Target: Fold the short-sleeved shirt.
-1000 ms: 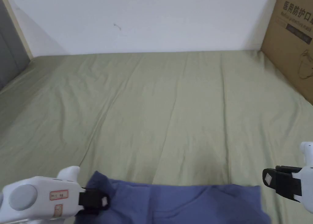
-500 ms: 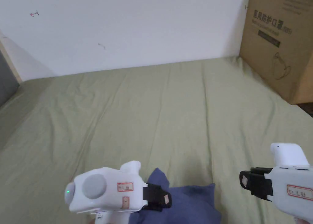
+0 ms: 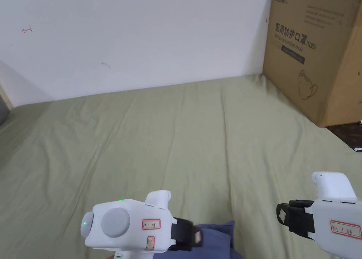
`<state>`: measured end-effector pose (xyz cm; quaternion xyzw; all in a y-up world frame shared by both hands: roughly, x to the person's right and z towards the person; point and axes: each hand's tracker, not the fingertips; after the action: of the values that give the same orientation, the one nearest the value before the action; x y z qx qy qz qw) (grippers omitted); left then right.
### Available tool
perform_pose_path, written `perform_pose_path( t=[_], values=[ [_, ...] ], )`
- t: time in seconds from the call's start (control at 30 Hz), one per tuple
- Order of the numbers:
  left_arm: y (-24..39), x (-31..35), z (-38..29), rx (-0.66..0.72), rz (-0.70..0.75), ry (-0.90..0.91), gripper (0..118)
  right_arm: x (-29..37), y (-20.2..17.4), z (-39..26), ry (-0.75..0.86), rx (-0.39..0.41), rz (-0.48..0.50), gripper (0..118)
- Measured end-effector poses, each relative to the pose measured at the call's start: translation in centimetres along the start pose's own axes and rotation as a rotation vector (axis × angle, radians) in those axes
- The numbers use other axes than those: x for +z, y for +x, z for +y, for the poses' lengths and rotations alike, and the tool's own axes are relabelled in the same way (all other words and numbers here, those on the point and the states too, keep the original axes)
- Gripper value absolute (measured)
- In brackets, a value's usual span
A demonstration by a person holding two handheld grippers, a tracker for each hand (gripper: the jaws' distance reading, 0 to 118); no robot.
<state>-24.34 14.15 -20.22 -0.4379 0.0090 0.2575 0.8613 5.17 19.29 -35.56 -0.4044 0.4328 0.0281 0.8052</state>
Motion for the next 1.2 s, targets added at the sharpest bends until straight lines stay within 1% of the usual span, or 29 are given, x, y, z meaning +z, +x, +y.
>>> perform_pose_path(
  t=[0.03, 0.1, 0.17, 0.27, 0.4, 0.47, 0.5, 0.53, 0.57, 0.63, 0.67, 0.73, 0.83, 0.9, 0.97, 1.03, 1.07, 1.13, 1.2],
  values=[
    [0.2, 0.0, -0.2, -0.021, 0.033, -0.008, 1, 0.0, -0.1, 0.0, 0.003, -0.002, 0.002, 0],
    [0.1, -0.7, -0.4, 0.004, -0.013, -0.014, 1, 0.0, 0.0, 0.0, 0.010, -0.006, 0.005, 0],
    [0.3, -2.4, -0.7, 0.059, -0.064, -0.063, 1, 0.0, 0.0, -0.1, 0.012, -0.010, 0.006, 0],
    [1.1, -6.2, -1.5, 0.094, -0.115, -0.140, 1, 0.2, 0.1, -0.1, 0.011, -0.017, 0.010, 0],
    [1.3, -12.4, -3.4, 0.201, -0.150, -0.257, 1, 0.9, 0.4, -0.1, 0.017, -0.031, 0.012, 0],
    [1.5, -13.8, -3.6, 0.236, -0.204, -0.225, 1, 1.2, 0.6, -0.2, 0.023, -0.036, 0.008, 0],
    [2.0, -14.5, -3.6, 0.236, -0.241, -0.209, 1, 1.2, 0.7, -0.2, 0.025, -0.041, 0.007, 0],
    [2.9, -15.0, -3.7, 0.215, -0.209, -0.222, 1, 1.2, 0.8, -0.2, 0.023, -0.045, 0.005, 0],
    [3.9, -15.6, -3.8, 0.159, -0.177, -0.236, 1, 1.1, 0.9, -0.3, 0.018, -0.051, 0.002, 0],
    [5.2, -15.4, -3.7, 0.107, -0.181, -0.238, 1, 1.1, 1.1, -0.4, 0.012, -0.060, 0.003, 0],
    [5.8, -14.4, -3.5, 0.104, -0.183, -0.218, 1, 1.2, 1.2, -0.4, 0.011, -0.063, 0.005, 0],
    [5.9, -11.3, -3.0, 0.110, -0.231, -0.130, 1, 1.5, 1.5, -0.4, 0.015, -0.064, 0.004, 0],
    [4.4, -4.6, -2.4, 0.118, -0.246, 0.054, 1, 2.1, 2.1, -0.4, 0.027, -0.055, -0.011, 0],
    [2.3, 0.6, -2.8, 0.143, -0.222, 0.199, 1, 2.1, 2.7, -0.4, 0.027, -0.059, -0.028, 0],
    [-0.2, 4.7, -3.6, 0.186, -0.186, 0.298, 1, 1.2, 3.0, -0.5, 0.004, -0.056, -0.059, 0],
    [-2.5, 7.8, -4.9, 0.234, -0.137, 0.363, 1, -0.1, 2.8, -0.8, -0.027, -0.049, -0.041, 0],
    [-3.8, 8.9, -5.5, 0.264, -0.104, 0.376, 1, -1.2, 2.4, -1.1, -0.055, -0.049, 0.005, 0],
    [-5.7, 10.8, -7.3, 0.317, -0.060, 0.410, 1, -3.6, 1.3, -1.5, -0.116, -0.078, 0.114, 0],
    [-6.8, 11.9, -9.1, 0.383, -0.037, 0.439, 1, -6.8, 0.3, -2.2, -0.237, -0.120, 0.276, 0]
  ],
)
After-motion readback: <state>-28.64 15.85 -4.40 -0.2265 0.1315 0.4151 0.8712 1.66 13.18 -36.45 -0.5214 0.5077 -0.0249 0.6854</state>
